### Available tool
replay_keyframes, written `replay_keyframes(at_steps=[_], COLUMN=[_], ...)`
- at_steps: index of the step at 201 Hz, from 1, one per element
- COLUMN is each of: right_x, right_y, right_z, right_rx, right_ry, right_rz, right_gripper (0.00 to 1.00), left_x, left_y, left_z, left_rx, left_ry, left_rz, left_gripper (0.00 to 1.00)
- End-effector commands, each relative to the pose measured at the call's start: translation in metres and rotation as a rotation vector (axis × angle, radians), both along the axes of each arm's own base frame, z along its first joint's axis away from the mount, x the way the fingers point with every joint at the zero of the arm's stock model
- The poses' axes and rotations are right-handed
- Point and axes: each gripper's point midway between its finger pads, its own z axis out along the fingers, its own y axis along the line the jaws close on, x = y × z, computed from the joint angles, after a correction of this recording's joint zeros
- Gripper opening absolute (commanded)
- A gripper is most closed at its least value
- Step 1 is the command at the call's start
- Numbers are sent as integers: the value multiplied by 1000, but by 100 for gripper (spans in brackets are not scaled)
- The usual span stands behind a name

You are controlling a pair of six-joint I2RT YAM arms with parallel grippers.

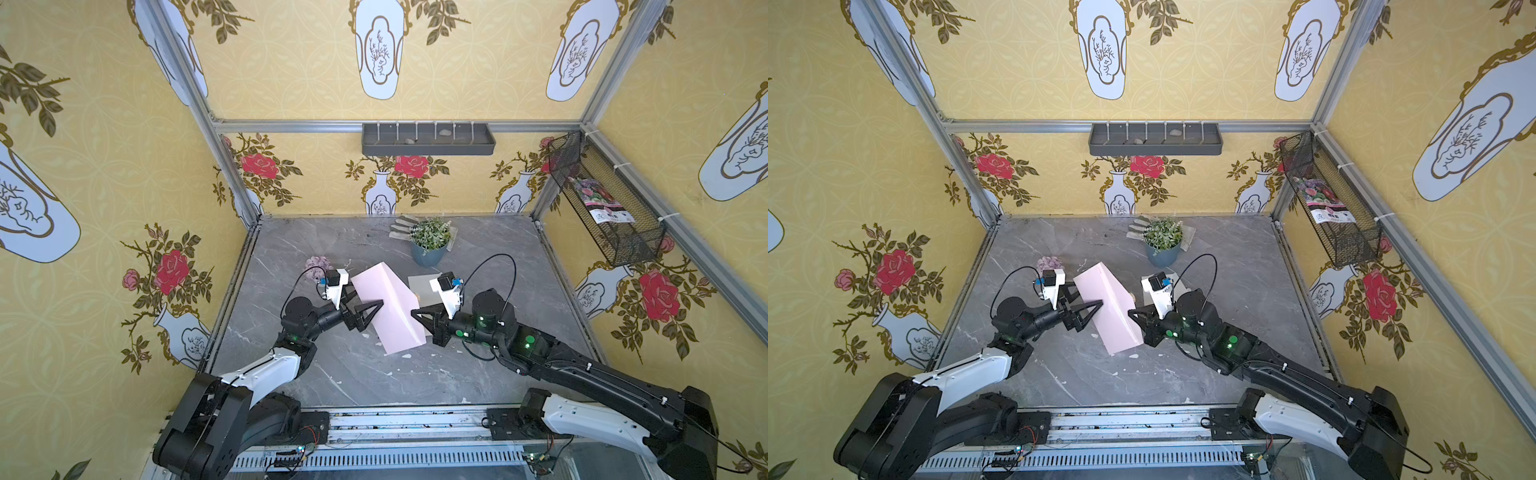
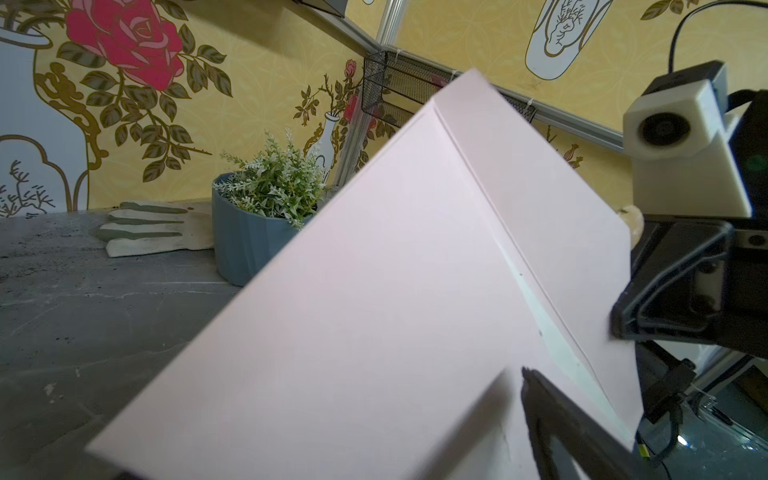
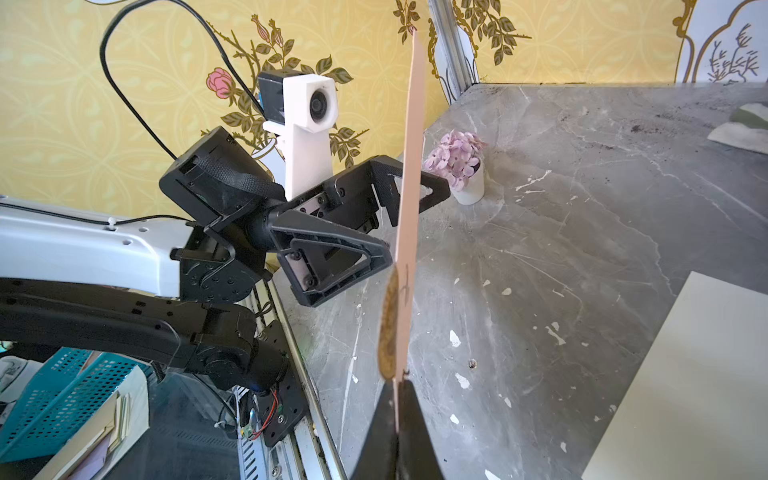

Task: Take the letter paper out of the envelope
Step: Pick up the envelope from the center of the board.

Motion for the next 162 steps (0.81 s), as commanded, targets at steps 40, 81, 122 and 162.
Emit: replay_keyframes(at_steps=[40, 81, 122, 162], right_x=[10, 20, 24, 31], right_y=[4, 8, 14, 9], right_z=[11, -7, -16, -23], right_rx=[59, 52, 35, 9], right_ry=[-53, -4, 18, 42], right_rz=[-21, -41, -42, -77], right_gripper=[0, 0, 0, 0], left_x=[-5, -5, -5, -4], left_y=[-5, -9, -12, -14], left_z=[9, 8, 7, 6], left_rx=[-18, -21, -22, -22], left_ry=[-20, 2, 18, 27], left_rz=[-49, -76, -100, -109], left_gripper=[93, 74, 43, 0])
